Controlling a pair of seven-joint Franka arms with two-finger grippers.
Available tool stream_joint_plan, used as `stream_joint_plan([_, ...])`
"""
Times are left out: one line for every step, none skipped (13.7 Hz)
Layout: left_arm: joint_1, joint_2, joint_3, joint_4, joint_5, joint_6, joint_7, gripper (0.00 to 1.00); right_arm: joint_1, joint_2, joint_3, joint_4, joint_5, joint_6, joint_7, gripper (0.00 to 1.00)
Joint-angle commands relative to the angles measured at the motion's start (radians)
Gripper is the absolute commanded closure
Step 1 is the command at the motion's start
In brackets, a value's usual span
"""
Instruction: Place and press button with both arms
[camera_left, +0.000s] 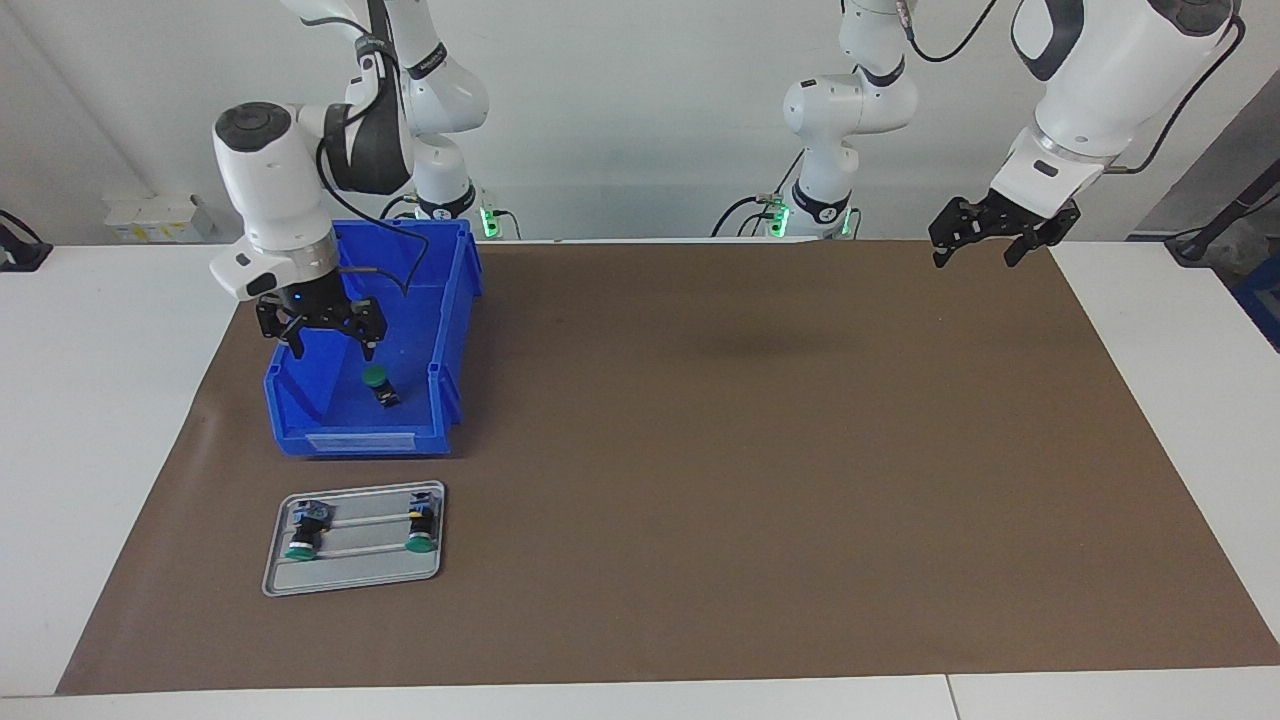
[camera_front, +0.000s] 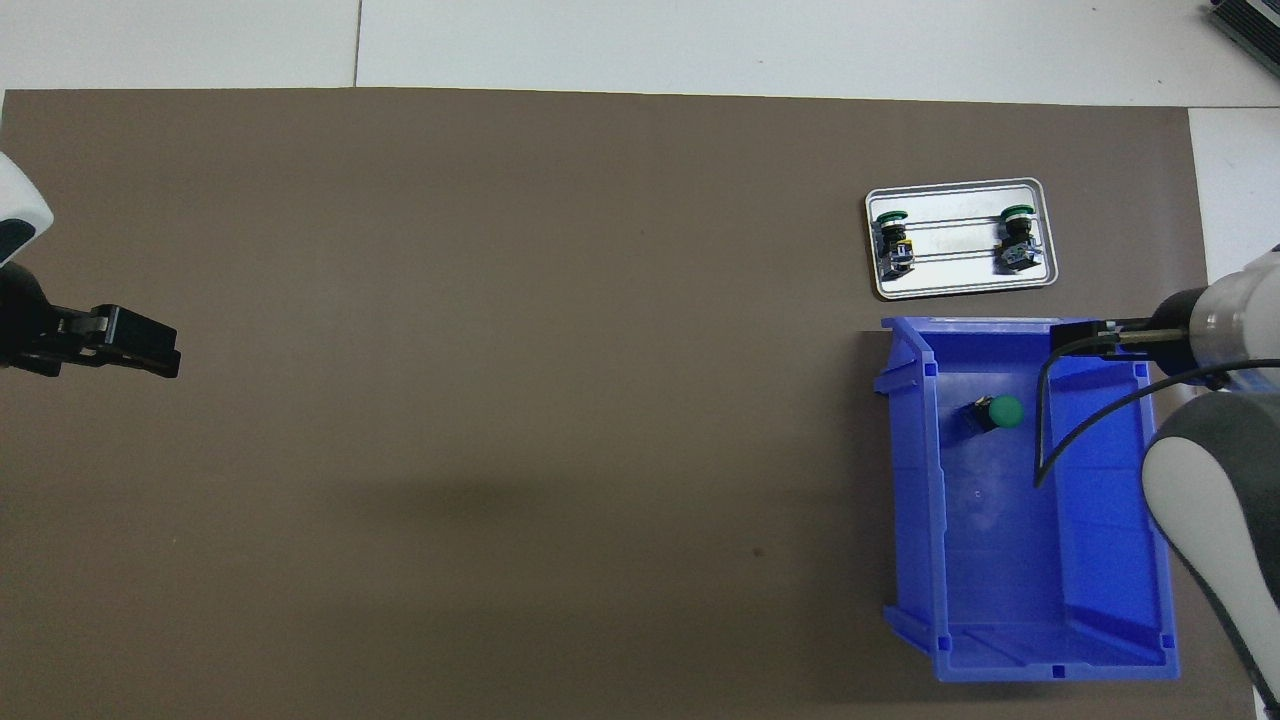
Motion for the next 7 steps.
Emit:
stream_joint_plan([0.002, -0.012, -0.003, -0.011, 0.019, -0.011, -0.007, 0.0, -0.027, 0.046, 0.017, 0.181, 0.023, -0.176, 0.003, 0.0])
stream_joint_plan([0.002, -0.012, -0.003, -0.011, 0.018, -0.011, -0.007, 0.0, -0.039, 0.068, 0.015, 0.268, 0.023, -0.256, 0.0, 0.0])
stream_joint_plan([0.002, -0.012, -0.003, -0.011, 0.018, -0.011, -0.005, 0.0, -0.056, 0.099, 0.017, 0.363, 0.023, -0.337, -0.004, 0.0])
stream_joint_plan([0.002, -0.012, -0.003, -0.011, 0.019, -0.011, -0.007, 0.0, -0.065, 0.125, 0.017, 0.45, 0.023, -0.411, -0.006, 0.0])
stream_joint_plan([0.002, -0.012, -0.003, -0.011, 0.019, -0.011, -0.005, 0.0, -0.07, 0.127, 0.017, 0.504, 0.028, -0.467, -0.007, 0.0])
stream_joint_plan([0.002, -0.012, -0.003, -0.011, 0.018, -0.011, -0.005, 0.0, -0.083, 0.122, 0.017, 0.528, 0.035, -0.49, -0.004, 0.0])
stream_joint_plan([0.002, -0.012, -0.003, -0.011, 0.019, -0.011, -0.005, 0.0, -0.084, 0.121, 0.02, 0.531, 0.035, -0.49, -0.004, 0.0])
